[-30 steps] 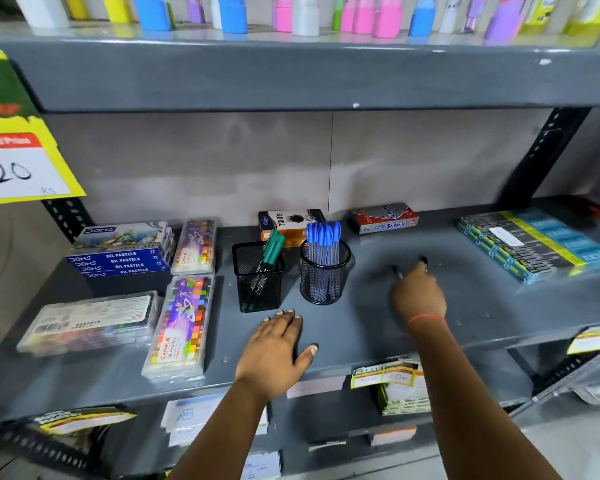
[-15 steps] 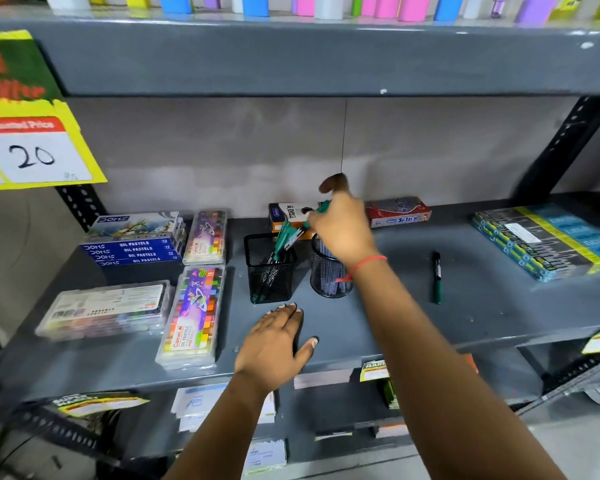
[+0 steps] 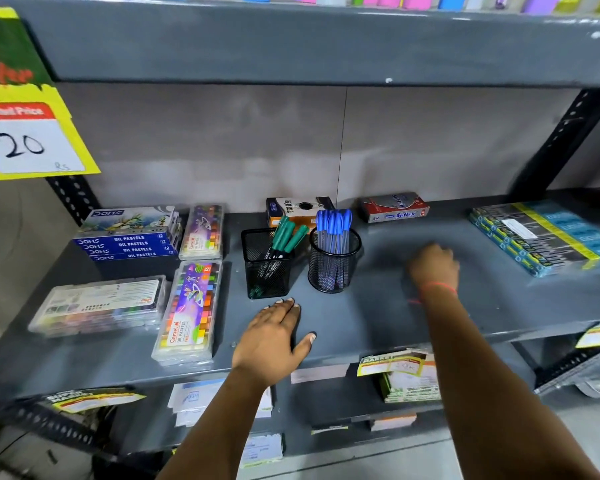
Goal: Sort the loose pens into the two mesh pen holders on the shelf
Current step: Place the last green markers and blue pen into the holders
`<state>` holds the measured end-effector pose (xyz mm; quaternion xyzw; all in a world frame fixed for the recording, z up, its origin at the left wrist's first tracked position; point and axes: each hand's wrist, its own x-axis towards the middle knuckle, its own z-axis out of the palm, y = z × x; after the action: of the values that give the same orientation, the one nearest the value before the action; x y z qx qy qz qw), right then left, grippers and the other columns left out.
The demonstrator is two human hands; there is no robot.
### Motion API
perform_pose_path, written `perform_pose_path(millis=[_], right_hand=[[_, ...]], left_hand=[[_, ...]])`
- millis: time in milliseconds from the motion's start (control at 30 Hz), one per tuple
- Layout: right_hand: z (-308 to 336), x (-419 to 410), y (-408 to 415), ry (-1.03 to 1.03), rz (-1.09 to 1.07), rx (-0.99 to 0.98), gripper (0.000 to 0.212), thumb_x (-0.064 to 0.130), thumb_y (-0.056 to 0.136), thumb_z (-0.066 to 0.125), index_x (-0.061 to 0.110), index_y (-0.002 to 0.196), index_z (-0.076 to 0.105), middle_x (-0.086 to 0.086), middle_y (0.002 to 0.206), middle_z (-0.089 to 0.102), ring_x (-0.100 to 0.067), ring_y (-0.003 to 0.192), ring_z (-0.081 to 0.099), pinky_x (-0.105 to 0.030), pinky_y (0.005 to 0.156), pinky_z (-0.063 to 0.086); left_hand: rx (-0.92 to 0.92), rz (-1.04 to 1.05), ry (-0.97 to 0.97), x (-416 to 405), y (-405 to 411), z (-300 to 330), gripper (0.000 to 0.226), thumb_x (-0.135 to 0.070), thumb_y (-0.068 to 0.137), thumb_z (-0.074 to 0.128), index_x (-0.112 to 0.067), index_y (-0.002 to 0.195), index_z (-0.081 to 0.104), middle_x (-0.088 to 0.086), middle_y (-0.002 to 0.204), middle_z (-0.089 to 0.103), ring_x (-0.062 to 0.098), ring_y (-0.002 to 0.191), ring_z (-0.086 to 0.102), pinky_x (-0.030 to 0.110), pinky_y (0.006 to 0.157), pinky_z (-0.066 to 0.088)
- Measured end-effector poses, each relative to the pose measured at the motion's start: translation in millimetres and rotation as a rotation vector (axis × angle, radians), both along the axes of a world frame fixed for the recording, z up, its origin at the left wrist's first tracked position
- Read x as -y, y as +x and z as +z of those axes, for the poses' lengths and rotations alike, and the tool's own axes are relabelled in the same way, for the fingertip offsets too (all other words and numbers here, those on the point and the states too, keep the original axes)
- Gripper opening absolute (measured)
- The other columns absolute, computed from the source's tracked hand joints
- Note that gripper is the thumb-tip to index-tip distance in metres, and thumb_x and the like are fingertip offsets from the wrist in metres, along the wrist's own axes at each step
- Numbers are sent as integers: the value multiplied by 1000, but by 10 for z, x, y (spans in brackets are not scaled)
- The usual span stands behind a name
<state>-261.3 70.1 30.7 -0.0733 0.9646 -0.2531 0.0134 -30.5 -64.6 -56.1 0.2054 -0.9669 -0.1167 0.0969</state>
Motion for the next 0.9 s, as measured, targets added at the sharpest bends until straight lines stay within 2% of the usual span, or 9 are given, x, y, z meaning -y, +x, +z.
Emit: perform_pose_path(millis=[100, 200, 300, 433, 567, 600, 667, 800, 900], right_hand=[[-259, -244, 26, 142, -68, 71, 35, 8, 94, 41, -4, 127, 43, -29, 134, 46, -45, 124, 44, -48, 102, 41], [-320, -310, 68, 38, -102, 56, 30, 6, 92, 42, -2, 121, 42, -31, 127, 51, -47, 118, 50, -49, 98, 44], [-146, -249, 69, -297, -203, 48, 28, 7, 89, 47, -1, 116, 47, -32, 123, 55, -47, 113, 53, -47, 95, 44], [314, -19, 131, -716, -229, -104, 25, 9, 88, 49, -1, 105, 65, -26, 113, 65, -36, 107, 58, -31, 86, 39], [730, 332, 313, -1043, -19, -105, 7, 7, 83, 58, 12, 82, 64, -10, 76, 61, -15, 69, 57, -18, 69, 46], [797, 421, 369, -1085, 36, -94, 15, 7, 83, 60, 19, 76, 58, -5, 69, 58, -6, 58, 55, -15, 63, 46], [863, 580, 497, -1085, 165, -69, 27, 5, 83, 60, 26, 72, 48, 4, 61, 52, 2, 46, 50, -11, 50, 43], [847, 849, 741, -868, 394, -157, 23, 6, 83, 63, 16, 86, 42, 3, 66, 54, -12, 53, 52, -10, 48, 41], [786, 1009, 855, -671, 524, -209, 22, 8, 84, 60, 15, 92, 41, -13, 77, 57, -33, 68, 60, -32, 61, 47]], left_hand=[[-5, -2, 5, -4, 4, -2, 62, -55, 89, 33, -19, 139, 28, 4, 150, 30, 20, 137, 24, 29, 113, 9], [2, -7, -1, -5, 8, -2, 62, -55, 89, 33, -18, 139, 27, 5, 150, 30, 20, 137, 24, 30, 113, 10], [3, -3, 11, -4, 8, 2, 62, -55, 89, 32, -18, 139, 26, 4, 150, 29, 20, 137, 23, 29, 113, 9], [7, -2, 7, 1, 12, -5, 63, -56, 89, 32, -18, 140, 26, 4, 150, 29, 20, 137, 23, 29, 112, 8], [5, 7, 0, -1, 6, 6, 63, -56, 90, 32, -19, 140, 25, 4, 151, 28, 20, 137, 23, 28, 112, 7], [6, 9, -1, -1, 6, 7, 63, -56, 90, 31, -19, 140, 25, 4, 151, 28, 20, 137, 23, 28, 112, 7], [8, 11, -4, -2, 8, 8, 63, -56, 90, 31, -19, 140, 24, 4, 151, 27, 19, 137, 22, 28, 112, 7], [1, 8, -5, -6, 8, 10, 63, -55, 90, 31, -19, 140, 25, 4, 151, 28, 19, 137, 22, 28, 112, 8], [-5, 10, -7, -2, 9, 0, 63, -55, 89, 32, -18, 139, 26, 4, 151, 28, 19, 137, 23, 28, 112, 8]])
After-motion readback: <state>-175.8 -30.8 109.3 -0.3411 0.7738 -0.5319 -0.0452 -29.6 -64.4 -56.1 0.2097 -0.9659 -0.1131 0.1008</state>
